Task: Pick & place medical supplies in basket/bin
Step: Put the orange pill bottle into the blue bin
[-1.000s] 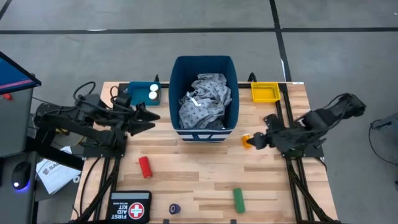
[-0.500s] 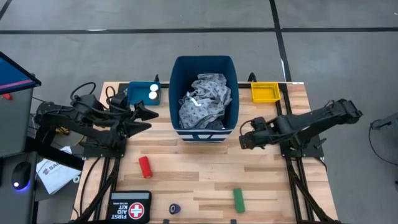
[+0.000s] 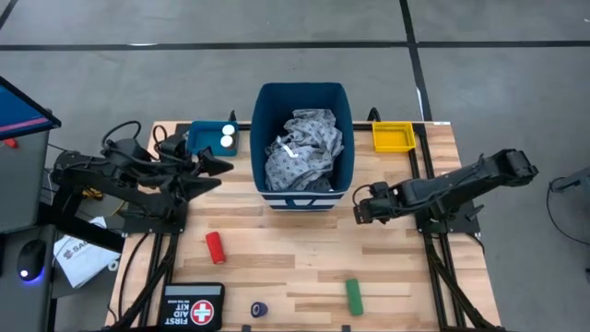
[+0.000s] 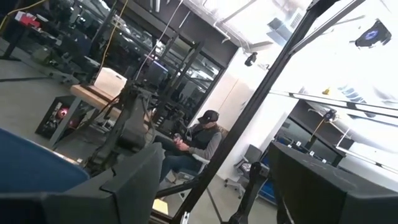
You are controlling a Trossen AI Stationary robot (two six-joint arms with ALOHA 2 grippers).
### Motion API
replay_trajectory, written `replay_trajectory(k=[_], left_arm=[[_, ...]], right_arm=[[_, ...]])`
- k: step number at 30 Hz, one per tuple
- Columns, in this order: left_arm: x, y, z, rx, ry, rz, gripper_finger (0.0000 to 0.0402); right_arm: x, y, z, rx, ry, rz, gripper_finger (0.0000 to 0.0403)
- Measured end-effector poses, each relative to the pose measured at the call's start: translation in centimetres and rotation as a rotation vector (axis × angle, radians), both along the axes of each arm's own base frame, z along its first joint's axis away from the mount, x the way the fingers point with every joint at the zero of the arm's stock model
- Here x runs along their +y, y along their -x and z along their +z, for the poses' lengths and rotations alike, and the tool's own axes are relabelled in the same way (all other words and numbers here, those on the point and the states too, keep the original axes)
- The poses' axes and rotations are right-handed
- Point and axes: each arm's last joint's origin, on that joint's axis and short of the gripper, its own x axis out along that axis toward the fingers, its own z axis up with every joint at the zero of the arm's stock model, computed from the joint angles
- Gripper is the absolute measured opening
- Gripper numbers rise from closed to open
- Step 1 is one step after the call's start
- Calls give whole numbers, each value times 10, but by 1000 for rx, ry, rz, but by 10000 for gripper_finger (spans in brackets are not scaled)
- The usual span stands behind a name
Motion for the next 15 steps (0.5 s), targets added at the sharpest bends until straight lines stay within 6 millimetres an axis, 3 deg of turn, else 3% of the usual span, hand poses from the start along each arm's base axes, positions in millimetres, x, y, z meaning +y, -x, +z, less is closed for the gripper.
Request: replay_trajectory(k=[8, 15], left_arm=[[1, 1, 2, -20, 10, 18, 287], [0, -1, 3, -37, 15, 19, 287]], right_arm=[[-7, 1, -21, 7, 19, 21, 261], [-15, -9, -41, -7, 25, 48, 261]])
